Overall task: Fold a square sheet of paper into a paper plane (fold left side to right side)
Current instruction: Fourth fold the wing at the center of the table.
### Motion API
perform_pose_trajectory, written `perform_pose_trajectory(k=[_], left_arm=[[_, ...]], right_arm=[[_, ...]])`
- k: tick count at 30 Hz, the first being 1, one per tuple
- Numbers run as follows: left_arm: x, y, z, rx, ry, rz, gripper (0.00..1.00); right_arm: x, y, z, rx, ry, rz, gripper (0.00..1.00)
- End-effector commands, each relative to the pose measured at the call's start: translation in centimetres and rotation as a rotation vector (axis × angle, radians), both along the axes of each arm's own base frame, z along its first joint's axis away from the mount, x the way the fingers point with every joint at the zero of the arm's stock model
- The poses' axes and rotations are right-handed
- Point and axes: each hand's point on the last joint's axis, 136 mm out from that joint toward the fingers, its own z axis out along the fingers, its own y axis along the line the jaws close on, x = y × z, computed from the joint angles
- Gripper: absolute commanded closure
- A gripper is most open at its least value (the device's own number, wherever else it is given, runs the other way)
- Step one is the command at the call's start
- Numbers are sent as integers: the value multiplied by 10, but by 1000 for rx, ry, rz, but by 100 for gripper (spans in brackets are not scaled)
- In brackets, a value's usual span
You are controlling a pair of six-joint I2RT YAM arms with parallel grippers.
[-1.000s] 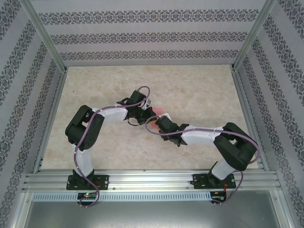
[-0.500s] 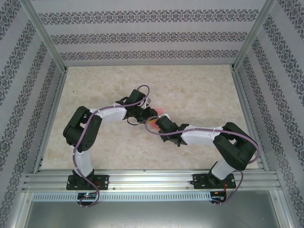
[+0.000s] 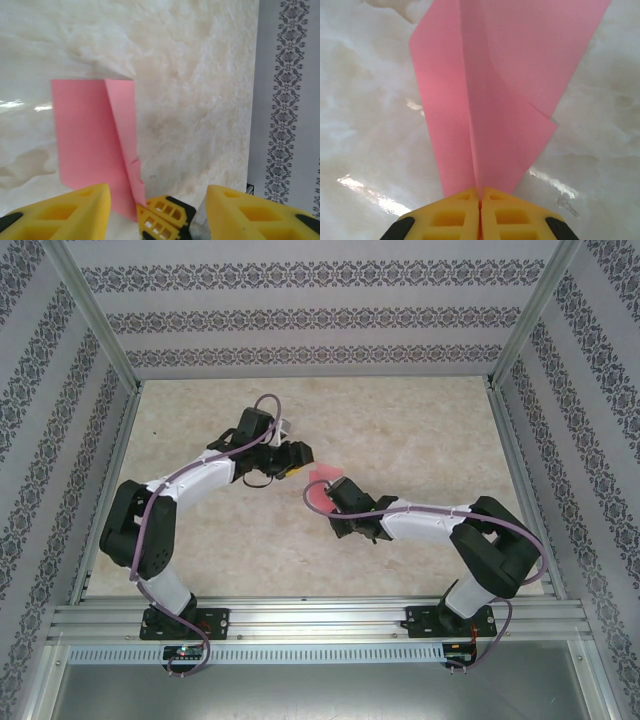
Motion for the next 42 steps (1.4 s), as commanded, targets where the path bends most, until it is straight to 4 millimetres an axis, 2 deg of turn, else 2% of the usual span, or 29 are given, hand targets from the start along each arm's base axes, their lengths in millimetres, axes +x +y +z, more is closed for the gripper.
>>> perform_pose_trajectory(k=[1,10,18,29,42], left_arm=[[-11,2,-10,-12,5,-28,49],[-26,-29,-37,-64,66,-107,63],[-31,-43,-63,-29,119,-127,73],[-30,-61,-84,-21,158,-139,74],[-28,-65,-96,-23,181,-128,69]], right_arm=[[1,17,4,102,69,30,91],[2,21,-9,195,152,9,91],[6,16,-9,299,174,-25,91],[9,14,-9,412,223,-48,91],[11,12,-17,458,264,-65,91]])
